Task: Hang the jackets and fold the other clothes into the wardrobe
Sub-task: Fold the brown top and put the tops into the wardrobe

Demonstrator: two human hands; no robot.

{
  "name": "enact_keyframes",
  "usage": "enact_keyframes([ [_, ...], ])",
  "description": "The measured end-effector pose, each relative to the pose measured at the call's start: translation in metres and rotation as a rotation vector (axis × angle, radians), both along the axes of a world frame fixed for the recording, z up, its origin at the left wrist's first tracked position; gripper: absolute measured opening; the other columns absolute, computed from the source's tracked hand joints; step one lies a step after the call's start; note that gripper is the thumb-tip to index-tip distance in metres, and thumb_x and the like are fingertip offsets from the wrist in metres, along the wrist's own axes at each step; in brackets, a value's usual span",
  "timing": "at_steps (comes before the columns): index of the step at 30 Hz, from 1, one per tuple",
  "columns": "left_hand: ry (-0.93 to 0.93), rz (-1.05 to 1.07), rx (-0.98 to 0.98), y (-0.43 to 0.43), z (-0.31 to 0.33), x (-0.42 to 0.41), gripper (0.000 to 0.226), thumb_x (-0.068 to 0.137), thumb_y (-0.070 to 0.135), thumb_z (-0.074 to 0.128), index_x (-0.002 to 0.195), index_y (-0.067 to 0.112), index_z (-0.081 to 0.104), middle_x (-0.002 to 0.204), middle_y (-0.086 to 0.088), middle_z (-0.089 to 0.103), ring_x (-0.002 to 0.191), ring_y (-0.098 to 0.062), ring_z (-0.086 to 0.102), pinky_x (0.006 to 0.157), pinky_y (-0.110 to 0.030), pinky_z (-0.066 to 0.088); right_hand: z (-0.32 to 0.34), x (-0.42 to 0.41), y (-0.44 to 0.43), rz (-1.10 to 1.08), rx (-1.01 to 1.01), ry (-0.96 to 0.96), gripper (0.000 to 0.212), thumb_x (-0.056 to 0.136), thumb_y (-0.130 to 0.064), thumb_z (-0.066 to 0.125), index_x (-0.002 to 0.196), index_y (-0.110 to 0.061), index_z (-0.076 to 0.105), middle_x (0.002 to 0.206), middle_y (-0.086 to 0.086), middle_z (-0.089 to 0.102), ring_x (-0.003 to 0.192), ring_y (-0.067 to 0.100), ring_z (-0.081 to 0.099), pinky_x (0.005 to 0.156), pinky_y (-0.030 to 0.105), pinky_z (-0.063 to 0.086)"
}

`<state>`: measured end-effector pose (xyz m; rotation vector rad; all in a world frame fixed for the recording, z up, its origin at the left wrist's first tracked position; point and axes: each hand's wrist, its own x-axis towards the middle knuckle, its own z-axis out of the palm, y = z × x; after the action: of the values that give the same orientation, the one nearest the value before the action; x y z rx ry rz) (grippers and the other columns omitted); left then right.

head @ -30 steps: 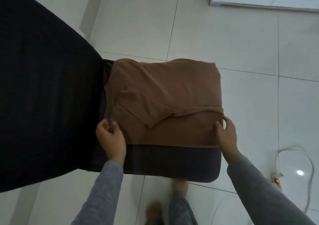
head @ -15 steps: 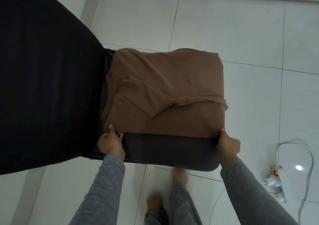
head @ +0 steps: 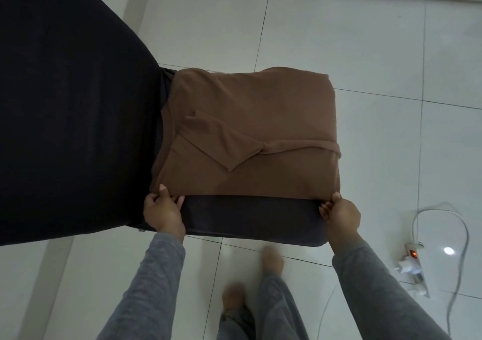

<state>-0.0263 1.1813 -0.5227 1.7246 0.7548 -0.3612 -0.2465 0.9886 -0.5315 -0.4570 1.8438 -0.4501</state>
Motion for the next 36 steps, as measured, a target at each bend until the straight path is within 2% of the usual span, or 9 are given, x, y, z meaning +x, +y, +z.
enact_keyframes([
  [9, 0.051, -0.120, 0.121, 0.018, -0.002, -0.002, 0.024, 0.095, 0.014, 0.053, 0.116, 0.002, 0.047, 0.109, -0.019, 0.056, 0.080, -0.020, 0.060, 0.083, -0.031, 0.050, 0.005, -0.008, 0.023, 0.224, -0.145, 0.187, 0.013, 0.089, -0.016, 0.060, 0.083, -0.006, 0.056, 0.074, 0.007, 0.061, 0.066, 0.017, 0.059, 0.073, 0.029, 0.051],
  [12, -0.035, -0.258, 0.352, 0.011, 0.002, -0.008, 0.045, 0.082, 0.001, 0.065, 0.121, 0.000, 0.042, 0.123, -0.022, 0.048, 0.106, -0.034, 0.053, 0.091, -0.038, 0.044, 0.012, -0.002, 0.027, 0.432, -0.313, 0.298, 0.009, 0.086, -0.011, 0.061, 0.088, -0.007, 0.054, 0.075, 0.002, 0.056, 0.076, 0.021, 0.053, 0.074, 0.027, 0.042],
  [16, -0.314, -0.490, 0.623, -0.001, 0.016, -0.028, 0.047, 0.072, -0.003, 0.068, 0.115, 0.001, 0.050, 0.119, -0.023, 0.046, 0.107, -0.039, 0.045, 0.088, -0.045, 0.038, 0.021, 0.026, 0.039, 0.723, -0.539, 0.147, 0.011, 0.086, -0.005, 0.062, 0.082, -0.011, 0.054, 0.074, 0.001, 0.058, 0.070, 0.016, 0.055, 0.062, 0.010, 0.042],
  [19, -0.422, -0.754, 0.719, -0.008, 0.017, -0.021, 0.043, 0.075, 0.004, 0.069, 0.115, 0.007, 0.055, 0.118, -0.018, 0.050, 0.107, -0.034, 0.047, 0.086, -0.045, 0.038, 0.020, 0.062, 0.047, 0.948, -0.521, -0.032, 0.014, 0.088, -0.009, 0.062, 0.079, -0.019, 0.059, 0.077, 0.002, 0.065, 0.073, 0.013, 0.061, 0.066, 0.012, 0.047],
  [23, -0.552, -1.063, 0.713, -0.026, 0.013, 0.012, 0.059, 0.073, 0.004, 0.069, 0.128, 0.014, 0.051, 0.131, -0.012, 0.047, 0.119, -0.031, 0.043, 0.095, -0.047, 0.038, 0.014, 0.106, 0.039, 1.000, -0.500, -0.076, 0.004, 0.089, -0.012, 0.063, 0.089, -0.015, 0.062, 0.082, 0.003, 0.068, 0.076, 0.014, 0.063, 0.063, 0.007, 0.045],
  [26, -0.602, -1.426, 0.657, -0.041, 0.008, 0.040, 0.075, 0.076, 0.005, 0.062, 0.143, 0.022, 0.035, 0.148, -0.007, 0.033, 0.136, -0.027, 0.028, 0.109, -0.046, 0.031, 0.014, 0.129, 0.027, 0.993, -0.579, 0.005, 0.020, 0.089, -0.005, 0.059, 0.109, -0.006, 0.063, 0.096, 0.003, 0.066, 0.087, 0.012, 0.061, 0.074, 0.008, 0.043],
  [29, -0.648, -1.624, 0.603, -0.052, 0.007, 0.064, 0.084, 0.076, 0.009, 0.058, 0.149, 0.026, 0.019, 0.156, -0.002, 0.016, 0.145, -0.021, 0.006, 0.118, -0.037, 0.007, 0.014, 0.144, 0.014, 1.085, -0.672, 0.045, 0.034, 0.088, 0.002, 0.053, 0.120, -0.007, 0.060, 0.111, 0.006, 0.064, 0.103, 0.016, 0.057, 0.092, 0.024, 0.044],
  [31, -0.669, -1.714, 0.628, -0.059, 0.006, 0.077, 0.086, 0.078, 0.017, 0.058, 0.150, 0.027, 0.012, 0.158, 0.000, 0.007, 0.146, -0.018, -0.005, 0.116, -0.037, -0.007, 0.013, 0.150, 0.006, 1.176, -0.757, 0.088, 0.043, 0.084, 0.010, 0.049, 0.123, -0.006, 0.059, 0.115, 0.007, 0.062, 0.109, 0.019, 0.052, 0.096, 0.020, 0.036],
  [36, -0.692, -1.741, 0.583, -0.064, -0.006, 0.098, 0.061, 0.088, 0.025, 0.056, 0.145, 0.020, 0.033, 0.155, -0.003, 0.023, 0.146, -0.021, 0.006, 0.116, -0.041, -0.008, 0.004, 0.141, -0.007, 1.197, -0.877, 0.260, 0.048, 0.068, -0.001, 0.042, 0.112, -0.005, 0.063, 0.108, 0.011, 0.061, 0.102, 0.027, 0.052, 0.091, 0.023, 0.033],
])
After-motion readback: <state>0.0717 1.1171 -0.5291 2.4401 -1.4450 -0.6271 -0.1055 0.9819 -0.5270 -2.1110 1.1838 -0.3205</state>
